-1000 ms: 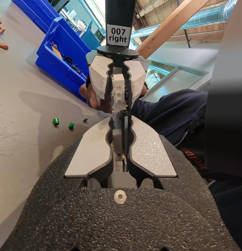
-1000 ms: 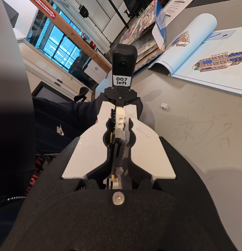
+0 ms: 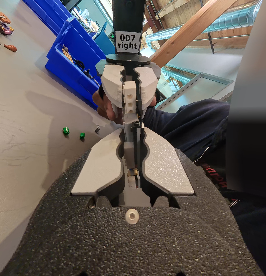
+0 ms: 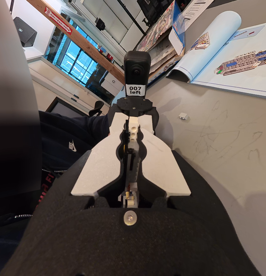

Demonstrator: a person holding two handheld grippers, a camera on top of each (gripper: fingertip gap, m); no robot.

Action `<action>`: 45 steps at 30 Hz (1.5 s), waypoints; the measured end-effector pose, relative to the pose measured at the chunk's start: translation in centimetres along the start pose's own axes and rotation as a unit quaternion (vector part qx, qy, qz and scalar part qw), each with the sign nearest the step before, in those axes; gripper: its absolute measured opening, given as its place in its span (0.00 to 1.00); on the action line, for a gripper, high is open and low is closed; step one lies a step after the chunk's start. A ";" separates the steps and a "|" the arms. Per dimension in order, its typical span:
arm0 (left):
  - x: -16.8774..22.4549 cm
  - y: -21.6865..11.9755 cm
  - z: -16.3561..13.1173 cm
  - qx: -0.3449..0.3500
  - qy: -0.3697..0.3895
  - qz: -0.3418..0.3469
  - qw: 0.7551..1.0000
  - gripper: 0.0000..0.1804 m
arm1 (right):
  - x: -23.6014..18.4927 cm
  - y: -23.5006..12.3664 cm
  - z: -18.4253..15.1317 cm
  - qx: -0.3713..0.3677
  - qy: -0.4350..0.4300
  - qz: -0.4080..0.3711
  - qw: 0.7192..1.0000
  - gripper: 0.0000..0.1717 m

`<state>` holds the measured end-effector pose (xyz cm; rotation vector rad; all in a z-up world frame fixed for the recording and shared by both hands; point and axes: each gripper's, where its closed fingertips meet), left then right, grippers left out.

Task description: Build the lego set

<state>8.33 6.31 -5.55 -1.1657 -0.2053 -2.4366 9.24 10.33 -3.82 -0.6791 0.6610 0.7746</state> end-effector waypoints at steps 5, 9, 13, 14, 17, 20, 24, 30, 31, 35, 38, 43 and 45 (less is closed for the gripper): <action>0.1 0.0 0.1 0.002 0.000 -0.002 1.000 0.11 | 0.0 0.0 0.1 -0.002 0.001 0.003 1.000 0.09; 0.1 -0.2 0.5 0.018 -0.005 -0.006 1.000 0.11 | -0.1 0.2 0.2 -0.007 -0.015 -0.010 1.000 0.20; 0.0 -0.7 1.0 0.038 -0.013 -0.011 0.999 0.11 | -0.5 0.0 0.4 -0.006 -0.037 -0.016 0.999 0.30; 0.0 -0.8 1.0 0.042 -0.013 -0.011 0.999 0.11 | -0.5 -0.2 0.6 0.001 -0.041 -0.020 0.999 0.29; 0.0 -0.8 1.1 0.042 -0.008 -0.009 0.999 0.11 | -0.4 -0.6 0.7 0.009 -0.041 -0.024 0.999 0.25; 0.1 -0.8 1.0 0.041 0.000 -0.005 0.999 0.11 | -0.3 -0.7 0.7 0.015 -0.041 -0.025 0.999 0.21; 0.2 -0.8 1.1 0.036 0.030 0.016 0.999 0.11 | -0.6 -0.9 0.8 0.019 -0.050 -0.021 0.998 0.18; 1.1 -1.1 1.6 0.026 0.094 0.057 0.994 0.11 | -1.3 -1.5 1.2 0.024 -0.099 -0.041 0.994 0.18; 1.1 -1.2 1.6 0.022 0.103 0.067 0.992 0.11 | -1.1 -1.5 1.0 0.016 -0.107 -0.056 0.993 0.18; 1.2 -1.4 1.7 0.010 0.137 0.101 0.985 0.11 | -1.1 -1.6 0.8 -0.009 -0.158 -0.108 0.981 0.20; 1.2 -1.5 1.8 -0.003 0.174 0.136 0.975 0.11 | -2.0 -1.6 0.8 -0.015 -0.208 -0.126 0.970 0.21; 1.4 -1.7 1.8 -0.032 0.259 0.203 0.944 0.11 | -3.7 -1.6 1.2 0.000 -0.273 -0.133 0.953 0.20; 1.4 -1.6 1.7 -0.044 0.291 0.224 0.929 0.11 | -4.2 -1.7 1.4 0.011 -0.292 -0.135 0.947 0.19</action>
Point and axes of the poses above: each gripper's, where its closed fingertips meet, y out along the fingers, z out of its top, x = y × z across the jaws, and after that the axes turned 12 degrees about -x, right-handed
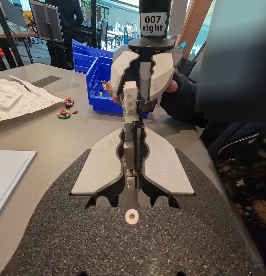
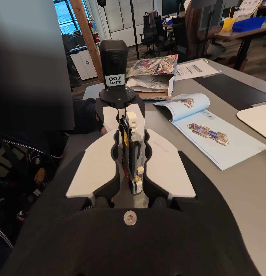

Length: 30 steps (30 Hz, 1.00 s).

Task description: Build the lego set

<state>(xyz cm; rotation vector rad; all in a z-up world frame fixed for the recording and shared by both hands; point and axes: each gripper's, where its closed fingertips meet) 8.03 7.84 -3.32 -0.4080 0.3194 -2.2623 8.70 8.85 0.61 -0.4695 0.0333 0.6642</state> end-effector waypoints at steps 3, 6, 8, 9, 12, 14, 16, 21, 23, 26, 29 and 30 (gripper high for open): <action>0.4 0.2 -0.3 -0.014 0.033 0.009 0.999 0.11 | -0.5 0.0 0.4 0.012 -0.029 -0.005 0.999 0.17; 0.6 0.6 -0.5 -0.023 0.057 0.019 0.998 0.11 | -1.1 0.2 0.1 0.004 -0.069 -0.008 0.998 0.17; 0.6 0.7 -0.8 -0.032 0.079 0.031 0.996 0.11 | -1.5 0.4 -0.2 -0.007 -0.099 -0.015 0.995 0.17; 0.6 0.8 -0.9 -0.037 0.091 0.038 0.994 0.11 | -1.6 0.5 -0.4 -0.010 -0.112 -0.018 0.993 0.16; 0.5 0.9 -1.1 -0.047 0.125 0.063 0.989 0.11 | -2.0 0.7 -0.7 -0.014 -0.145 -0.021 0.989 0.14; 0.4 0.9 -1.2 -0.053 0.147 0.079 0.985 0.11 | -2.0 0.8 -0.8 -0.017 -0.161 -0.028 0.986 0.12; 0.4 1.0 -1.3 -0.057 0.163 0.090 0.981 0.11 | -2.1 0.8 -1.0 -0.017 -0.174 -0.029 0.984 0.11; 0.4 1.2 -1.7 -0.052 0.189 0.093 0.976 0.11 | -2.4 1.0 -1.5 -0.020 -0.202 -0.029 0.979 0.11; 0.5 1.3 -1.9 -0.050 0.210 0.099 0.971 0.11 | -2.6 1.1 -1.8 -0.025 -0.220 -0.027 0.975 0.11; 0.5 1.4 -2.1 -0.055 0.245 0.113 0.961 0.11 | -2.7 1.5 -2.6 -0.046 -0.254 -0.038 0.965 0.10; 0.6 1.5 -2.4 -0.065 0.279 0.130 0.949 0.11 | -2.9 1.8 -3.3 -0.061 -0.284 -0.046 0.956 0.10; 0.6 1.5 -2.4 -0.067 0.287 0.135 0.946 0.11 | -3.0 1.9 -3.3 -0.063 -0.291 -0.048 0.954 0.10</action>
Point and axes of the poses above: each gripper's, where its closed fingertips meet, y out along the fingers, z out of its top, x = y × z across the jaws, and after that the axes turned 12 degrees about -x, right-handed
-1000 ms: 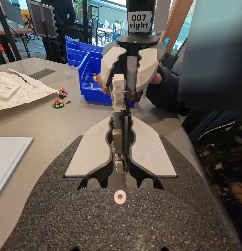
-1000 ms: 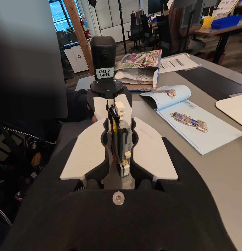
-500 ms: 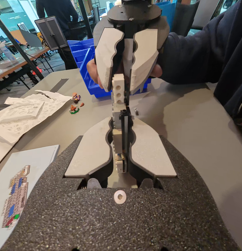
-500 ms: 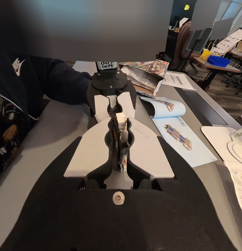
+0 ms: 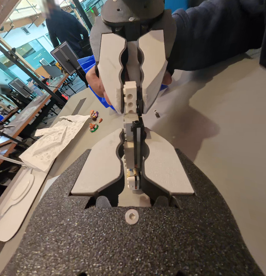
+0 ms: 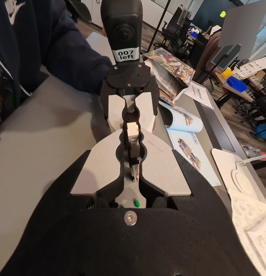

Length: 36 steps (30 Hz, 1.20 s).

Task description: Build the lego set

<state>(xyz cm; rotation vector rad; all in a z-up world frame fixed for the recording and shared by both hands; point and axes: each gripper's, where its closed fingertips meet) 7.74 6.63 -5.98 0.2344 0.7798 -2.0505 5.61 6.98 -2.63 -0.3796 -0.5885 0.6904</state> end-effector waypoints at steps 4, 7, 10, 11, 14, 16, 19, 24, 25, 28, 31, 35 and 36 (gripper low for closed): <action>-0.1 -0.1 0.0 0.003 0.010 0.011 1.000 0.11 | 0.0 0.0 0.1 0.000 -0.011 -0.006 1.000 0.10; 0.0 0.0 0.0 0.005 0.013 0.011 1.000 0.11 | -0.1 0.1 0.0 -0.005 -0.020 -0.005 1.000 0.10; 0.0 -0.1 0.1 0.008 0.012 0.011 1.000 0.11 | -0.1 0.1 0.0 -0.007 -0.021 -0.002 1.000 0.09; 0.0 -0.1 0.1 0.009 0.013 0.011 1.000 0.11 | -0.1 0.1 0.1 -0.007 -0.020 0.001 1.000 0.09; 0.0 -0.1 0.1 0.011 0.014 0.013 1.000 0.11 | -0.1 0.1 0.1 -0.005 -0.024 -0.001 1.000 0.09; -0.1 -0.2 0.1 0.011 0.015 0.016 1.000 0.11 | 0.0 0.1 0.1 -0.004 -0.028 -0.003 1.000 0.09; -0.1 -0.1 0.0 0.011 0.017 0.017 1.000 0.11 | -0.1 0.2 0.0 -0.004 -0.033 -0.005 0.999 0.09; 0.1 -0.1 0.0 0.012 0.020 0.013 1.000 0.11 | -0.2 0.3 0.0 -0.006 -0.037 0.000 0.999 0.09; 0.1 -0.1 -0.1 0.012 0.020 0.012 1.000 0.11 | -0.2 0.3 -0.1 -0.006 -0.035 0.001 0.999 0.09; -0.1 -0.1 -0.2 0.015 0.015 0.013 1.000 0.11 | 0.0 0.4 -0.1 -0.008 -0.029 -0.008 1.000 0.09; 0.0 -0.1 -0.2 0.023 0.009 0.007 1.000 0.11 | -0.1 0.4 -0.1 -0.004 -0.032 -0.017 0.999 0.11; -0.1 -0.3 -0.1 0.037 -0.005 -0.004 0.999 0.11 | 0.0 -0.1 0.3 0.007 -0.024 -0.013 1.000 0.12; -0.1 -0.4 -0.1 0.040 -0.006 -0.005 0.999 0.11 | 0.1 -0.2 0.3 0.009 -0.022 -0.015 1.000 0.12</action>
Point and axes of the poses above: each gripper's, where its closed fingertips meet, y out along the fingers, z out of its top, x = y × z across the jaws, and after that the axes turned 12 degrees about -x, right-handed
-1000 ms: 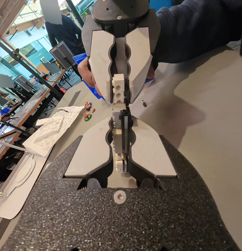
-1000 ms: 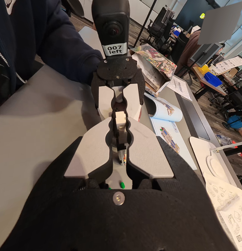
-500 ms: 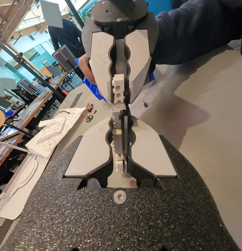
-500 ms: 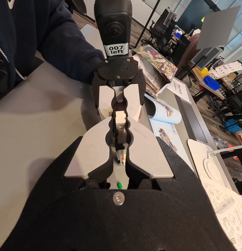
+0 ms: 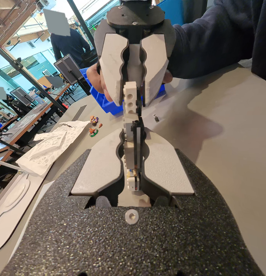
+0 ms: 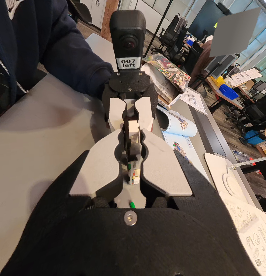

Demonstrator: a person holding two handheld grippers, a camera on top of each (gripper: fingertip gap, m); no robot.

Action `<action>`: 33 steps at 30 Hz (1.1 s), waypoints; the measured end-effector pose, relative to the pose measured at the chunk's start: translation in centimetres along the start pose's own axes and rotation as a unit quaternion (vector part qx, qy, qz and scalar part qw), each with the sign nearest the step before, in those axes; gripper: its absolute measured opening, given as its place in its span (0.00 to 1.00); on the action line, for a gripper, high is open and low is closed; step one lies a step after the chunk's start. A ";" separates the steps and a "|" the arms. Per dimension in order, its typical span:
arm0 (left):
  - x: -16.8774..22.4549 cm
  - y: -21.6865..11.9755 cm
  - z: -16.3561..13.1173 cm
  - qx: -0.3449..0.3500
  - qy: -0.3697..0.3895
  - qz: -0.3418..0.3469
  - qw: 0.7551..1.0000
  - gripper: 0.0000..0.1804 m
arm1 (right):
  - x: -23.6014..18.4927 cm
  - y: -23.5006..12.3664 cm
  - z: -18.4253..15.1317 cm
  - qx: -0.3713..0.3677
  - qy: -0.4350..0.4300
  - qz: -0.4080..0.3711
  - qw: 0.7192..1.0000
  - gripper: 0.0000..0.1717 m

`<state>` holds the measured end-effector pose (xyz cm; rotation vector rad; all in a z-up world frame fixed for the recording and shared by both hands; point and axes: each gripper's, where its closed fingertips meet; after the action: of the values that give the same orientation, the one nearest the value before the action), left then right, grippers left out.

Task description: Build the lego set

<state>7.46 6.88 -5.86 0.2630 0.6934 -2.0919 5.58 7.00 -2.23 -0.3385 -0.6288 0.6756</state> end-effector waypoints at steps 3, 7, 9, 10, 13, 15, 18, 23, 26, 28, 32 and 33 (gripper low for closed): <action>0.3 -0.1 0.2 0.010 0.002 -0.009 1.000 0.11 | -0.2 0.0 -0.1 -0.003 -0.003 0.004 1.000 0.10; 0.8 -0.2 0.4 0.021 0.004 -0.025 0.999 0.11 | -0.7 0.1 0.1 0.007 -0.008 0.016 1.000 0.09; 0.9 -0.3 0.6 0.025 0.007 -0.027 0.999 0.11 | -0.8 0.0 0.3 0.012 -0.009 0.022 1.000 0.09; 0.9 -0.4 0.6 0.026 0.008 -0.027 0.999 0.11 | -0.9 0.0 0.3 0.012 -0.009 0.024 1.000 0.09; 0.8 -0.4 0.6 0.026 0.009 -0.025 0.999 0.11 | -0.8 0.1 0.4 0.012 -0.005 0.027 1.000 0.09; 0.7 -0.5 0.6 0.026 0.010 -0.023 0.999 0.11 | -0.7 0.1 0.4 0.012 -0.002 0.026 1.000 0.09; 0.7 -0.5 0.6 0.026 0.014 -0.022 0.999 0.11 | -0.7 0.1 0.4 0.014 -0.002 0.028 0.999 0.09; 0.1 -0.3 0.1 0.004 0.017 -0.003 1.000 0.11 | -0.1 0.3 0.0 -0.007 -0.005 -0.006 1.000 0.11; -0.3 -0.4 -0.2 -0.011 0.024 0.010 1.000 0.11 | -0.3 0.5 -0.5 -0.045 -0.038 -0.020 0.998 0.28; -0.6 -0.4 -0.5 -0.024 0.034 0.020 0.999 0.11 | -0.3 0.5 -0.5 -0.059 -0.065 -0.038 0.995 0.29; -0.7 -0.3 -0.8 -0.050 0.058 0.030 0.997 0.11 | 0.1 0.5 -0.5 -0.081 -0.102 -0.078 0.988 0.23; -0.6 -0.3 -0.8 -0.052 0.060 0.028 0.996 0.11 | 0.1 0.5 -0.5 -0.081 -0.107 -0.082 0.988 0.20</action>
<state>7.48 7.91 -6.17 0.3490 0.8539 -1.9922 5.73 7.44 -2.80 -0.3624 -0.9085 0.5064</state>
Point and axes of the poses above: each gripper's, where its closed fingertips meet, y out along the fingers, z out of its top, x = y × z across the jaws, and after that the axes turned 12 degrees about -x, right-handed
